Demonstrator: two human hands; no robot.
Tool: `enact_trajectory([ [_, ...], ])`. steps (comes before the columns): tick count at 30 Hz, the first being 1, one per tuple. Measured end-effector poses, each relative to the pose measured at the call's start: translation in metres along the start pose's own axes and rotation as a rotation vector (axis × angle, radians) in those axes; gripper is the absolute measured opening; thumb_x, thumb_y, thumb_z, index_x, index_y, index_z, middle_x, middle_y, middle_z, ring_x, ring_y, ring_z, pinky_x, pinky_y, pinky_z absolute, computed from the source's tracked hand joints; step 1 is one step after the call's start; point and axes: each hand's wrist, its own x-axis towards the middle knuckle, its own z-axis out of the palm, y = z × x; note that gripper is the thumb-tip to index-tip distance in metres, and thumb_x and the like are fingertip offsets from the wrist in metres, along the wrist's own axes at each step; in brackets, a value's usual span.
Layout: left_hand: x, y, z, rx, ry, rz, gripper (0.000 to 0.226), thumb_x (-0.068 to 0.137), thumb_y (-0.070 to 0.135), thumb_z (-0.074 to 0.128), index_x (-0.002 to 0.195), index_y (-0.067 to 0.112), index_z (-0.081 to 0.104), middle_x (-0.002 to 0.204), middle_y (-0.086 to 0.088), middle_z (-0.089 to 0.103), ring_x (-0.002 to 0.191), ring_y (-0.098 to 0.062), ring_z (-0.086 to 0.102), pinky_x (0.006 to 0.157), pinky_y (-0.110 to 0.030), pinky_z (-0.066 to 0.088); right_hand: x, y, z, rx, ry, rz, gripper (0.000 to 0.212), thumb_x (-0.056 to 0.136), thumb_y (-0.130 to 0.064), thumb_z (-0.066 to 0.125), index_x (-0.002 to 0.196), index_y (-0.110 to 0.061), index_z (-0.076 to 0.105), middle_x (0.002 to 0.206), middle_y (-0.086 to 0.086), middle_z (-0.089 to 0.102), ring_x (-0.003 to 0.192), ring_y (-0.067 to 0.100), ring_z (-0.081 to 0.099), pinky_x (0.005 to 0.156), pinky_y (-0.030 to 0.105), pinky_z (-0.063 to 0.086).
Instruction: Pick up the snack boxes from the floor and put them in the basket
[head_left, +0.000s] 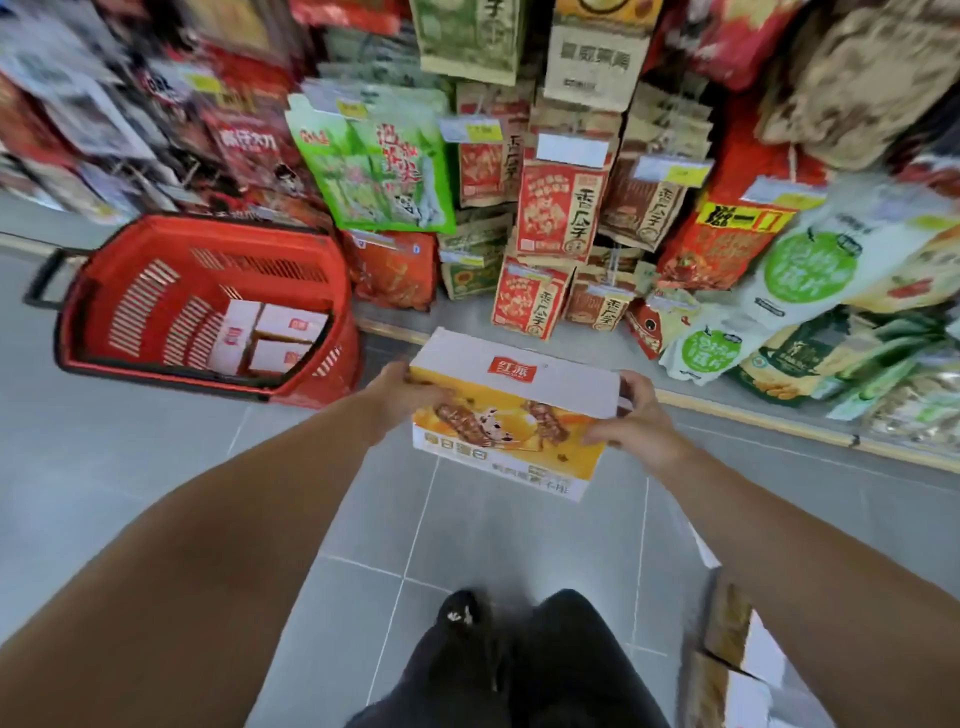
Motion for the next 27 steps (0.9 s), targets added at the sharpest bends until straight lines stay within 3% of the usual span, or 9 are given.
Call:
enact_trajectory([
  [3, 0.011, 0.009, -0.012, -0.103, 0.027, -0.016, 0.073, 0.054, 0.033, 0.086, 0.118, 0.01, 0.059, 0.109, -0.005, 0.07, 0.1, -0.022, 0.066, 0.084, -0.037, 0.051, 0.022, -0.021, 0.011, 0.071, -0.046, 0.035, 0.081, 0.064, 0.014, 0.075, 0.126, -0.025, 0.039, 0.122, -0.004, 0.053, 0.101, 0.018, 0.057, 0.071, 0.032, 0.052],
  [6, 0.016, 0.027, -0.024, -0.179, 0.068, 0.008, 0.051, 0.061, 0.026, 0.087, 0.104, 0.01, 0.064, 0.099, -0.005, 0.071, 0.094, -0.023, 0.068, 0.091, -0.039, 0.052, 0.053, -0.044, 0.02, 0.115, -0.134, 0.042, 0.082, 0.066, 0.017, 0.072, 0.125, -0.03, 0.037, 0.116, -0.01, 0.054, 0.112, 0.022, 0.056, 0.088, 0.04, 0.049],
  [11, 0.02, 0.036, -0.051, -0.26, 0.202, -0.058, 0.066, 0.072, 0.038, 0.08, 0.123, 0.015, 0.044, 0.114, -0.002, 0.057, 0.103, -0.02, 0.054, 0.085, -0.034, 0.043, 0.098, -0.083, 0.045, 0.06, -0.308, 0.059, 0.085, 0.068, 0.016, 0.072, 0.136, -0.023, 0.041, 0.127, -0.003, 0.058, 0.116, 0.021, 0.055, 0.086, 0.033, 0.048],
  [14, 0.026, 0.03, -0.077, -0.339, 0.285, -0.085, 0.068, 0.076, 0.046, 0.075, 0.125, 0.01, 0.046, 0.12, -0.007, 0.059, 0.103, -0.023, 0.055, 0.086, -0.035, 0.045, 0.122, -0.105, 0.075, -0.02, -0.385, 0.041, 0.085, 0.064, 0.014, 0.076, 0.138, -0.019, 0.047, 0.124, 0.007, 0.064, 0.115, 0.027, 0.059, 0.098, 0.043, 0.048],
  [18, 0.033, 0.014, -0.12, -0.414, 0.409, -0.155, 0.064, 0.077, 0.051, 0.071, 0.121, 0.01, 0.05, 0.114, -0.007, 0.061, 0.099, -0.024, 0.057, 0.077, -0.034, 0.045, 0.144, -0.133, 0.128, -0.114, -0.427, 0.006, 0.077, 0.064, 0.011, 0.077, 0.133, -0.015, 0.054, 0.116, 0.009, 0.068, 0.108, 0.028, 0.064, 0.1, 0.049, 0.047],
  [23, 0.048, -0.032, -0.186, -0.53, 0.373, -0.209, 0.063, 0.075, 0.049, 0.074, 0.121, 0.013, 0.051, 0.117, -0.006, 0.064, 0.106, -0.026, 0.059, 0.084, -0.04, 0.045, 0.15, -0.147, 0.21, -0.187, -0.441, -0.006, 0.078, 0.065, 0.013, 0.076, 0.134, -0.013, 0.052, 0.12, 0.01, 0.065, 0.111, 0.027, 0.061, 0.096, 0.041, 0.05],
  [27, 0.064, -0.064, -0.249, -0.485, 0.3, -0.229, 0.077, 0.073, 0.052, 0.074, 0.132, 0.015, 0.042, 0.124, -0.004, 0.058, 0.111, -0.025, 0.054, 0.092, -0.041, 0.045, 0.154, -0.143, 0.278, -0.218, -0.414, -0.012, 0.093, 0.06, 0.009, 0.081, 0.142, -0.015, 0.045, 0.129, 0.008, 0.062, 0.119, 0.025, 0.057, 0.103, 0.046, 0.045],
])
